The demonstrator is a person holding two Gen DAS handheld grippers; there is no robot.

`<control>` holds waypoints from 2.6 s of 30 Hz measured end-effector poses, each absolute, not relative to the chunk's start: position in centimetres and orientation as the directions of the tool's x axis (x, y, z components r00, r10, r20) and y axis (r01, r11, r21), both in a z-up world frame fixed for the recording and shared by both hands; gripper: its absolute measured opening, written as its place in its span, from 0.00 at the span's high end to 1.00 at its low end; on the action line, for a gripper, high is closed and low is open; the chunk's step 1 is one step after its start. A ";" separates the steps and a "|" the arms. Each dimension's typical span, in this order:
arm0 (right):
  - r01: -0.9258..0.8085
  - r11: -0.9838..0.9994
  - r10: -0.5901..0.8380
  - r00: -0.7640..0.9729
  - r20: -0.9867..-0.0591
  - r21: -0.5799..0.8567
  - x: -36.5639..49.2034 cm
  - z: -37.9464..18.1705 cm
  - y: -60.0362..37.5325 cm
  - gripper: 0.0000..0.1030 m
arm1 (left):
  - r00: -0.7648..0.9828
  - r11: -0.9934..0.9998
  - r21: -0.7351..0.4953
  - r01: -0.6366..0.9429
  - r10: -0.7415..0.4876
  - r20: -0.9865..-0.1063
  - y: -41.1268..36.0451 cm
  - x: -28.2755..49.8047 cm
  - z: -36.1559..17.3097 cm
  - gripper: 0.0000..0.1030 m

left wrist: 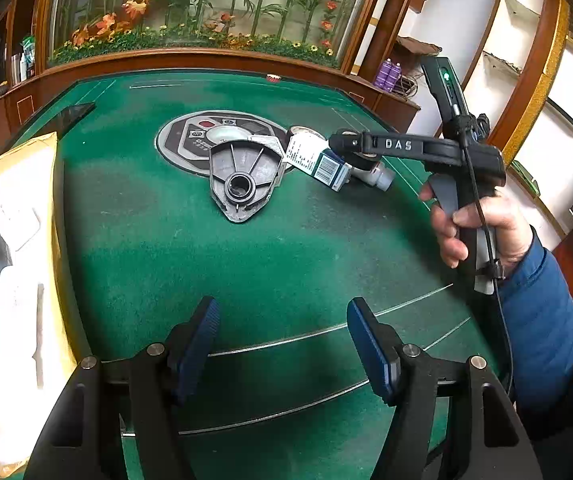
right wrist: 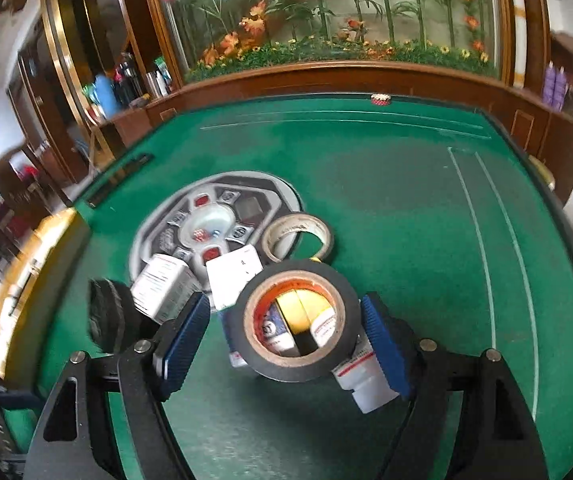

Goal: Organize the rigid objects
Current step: 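Grasp the black round plastic cover with the left tool while the right tool grasps the black tape roll, then carry the black cover and tape roll over the white tray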

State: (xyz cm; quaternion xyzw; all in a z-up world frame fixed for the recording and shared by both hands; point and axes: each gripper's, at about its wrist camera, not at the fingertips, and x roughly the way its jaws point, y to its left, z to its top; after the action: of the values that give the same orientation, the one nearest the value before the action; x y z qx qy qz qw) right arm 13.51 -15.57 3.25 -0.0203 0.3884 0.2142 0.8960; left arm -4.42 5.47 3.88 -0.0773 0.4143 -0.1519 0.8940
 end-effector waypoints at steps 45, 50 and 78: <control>-0.497 0.767 0.624 0.432 -0.652 0.405 8.2 5.6 -13.3 0.39 | 0.647 0.974 -0.195 0.113 -0.221 -0.730 3.7 -0.8 4.4 0.39; -0.500 0.771 0.614 0.423 -0.666 0.394 8.2 5.1 -12.9 0.39 | 0.653 0.969 -0.227 0.097 -0.234 -0.721 4.7 -1.6 4.4 0.38; -0.557 0.739 0.634 0.385 -0.671 0.379 7.4 4.7 -10.4 0.39 | 0.804 0.959 -0.272 -0.077 -0.102 -0.586 15.8 -6.1 10.3 0.38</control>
State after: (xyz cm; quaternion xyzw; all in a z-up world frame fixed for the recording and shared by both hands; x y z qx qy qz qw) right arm 7.40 -10.41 4.73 0.0452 0.4233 0.3584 0.8308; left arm -6.06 15.75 10.30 -0.1429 0.3130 -0.0064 0.9389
